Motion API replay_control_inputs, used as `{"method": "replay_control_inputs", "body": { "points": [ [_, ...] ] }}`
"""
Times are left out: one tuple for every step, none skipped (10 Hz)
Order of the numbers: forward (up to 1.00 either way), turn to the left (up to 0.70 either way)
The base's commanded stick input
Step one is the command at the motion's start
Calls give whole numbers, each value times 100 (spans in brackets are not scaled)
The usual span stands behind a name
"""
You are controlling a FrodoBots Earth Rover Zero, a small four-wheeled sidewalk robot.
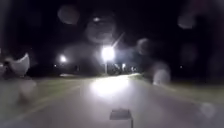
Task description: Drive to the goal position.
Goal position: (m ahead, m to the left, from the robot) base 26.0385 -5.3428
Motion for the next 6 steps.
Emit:
{"method": "replay_control_inputs", "body": {
  "points": [
    [100,5],
    [100,6],
    [100,6],
    [100,5],
    [100,4],
    [100,3]
  ]
}}
